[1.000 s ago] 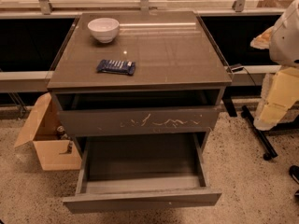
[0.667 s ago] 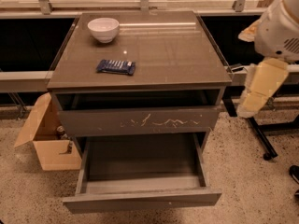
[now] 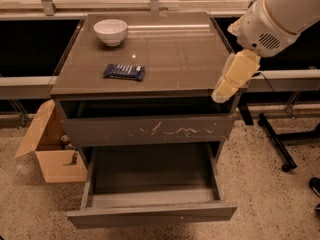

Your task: Place rxbar blueberry into middle drawer

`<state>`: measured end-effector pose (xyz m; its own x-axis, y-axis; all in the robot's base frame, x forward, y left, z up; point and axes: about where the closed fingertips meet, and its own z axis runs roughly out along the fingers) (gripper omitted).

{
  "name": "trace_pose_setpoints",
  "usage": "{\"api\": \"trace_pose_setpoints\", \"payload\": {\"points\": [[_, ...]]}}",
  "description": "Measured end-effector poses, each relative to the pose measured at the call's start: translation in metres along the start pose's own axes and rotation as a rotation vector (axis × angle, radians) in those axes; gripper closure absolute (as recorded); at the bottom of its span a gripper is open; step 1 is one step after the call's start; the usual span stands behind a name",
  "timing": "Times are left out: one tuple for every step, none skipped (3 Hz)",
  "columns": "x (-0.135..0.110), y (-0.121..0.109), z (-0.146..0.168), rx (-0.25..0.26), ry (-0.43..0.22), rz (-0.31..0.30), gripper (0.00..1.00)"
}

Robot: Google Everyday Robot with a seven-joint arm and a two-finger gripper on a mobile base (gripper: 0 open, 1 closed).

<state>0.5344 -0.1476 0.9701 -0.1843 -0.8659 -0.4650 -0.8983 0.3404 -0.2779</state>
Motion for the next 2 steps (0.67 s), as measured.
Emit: {"api": "trace_pose_setpoints", "payload": {"points": [[0.0,0.0,0.0,0.0,0.0,0.0,0.0],[-0.02,-0.019,0.018,0.009,-0.071,0.031,0.0]]}}
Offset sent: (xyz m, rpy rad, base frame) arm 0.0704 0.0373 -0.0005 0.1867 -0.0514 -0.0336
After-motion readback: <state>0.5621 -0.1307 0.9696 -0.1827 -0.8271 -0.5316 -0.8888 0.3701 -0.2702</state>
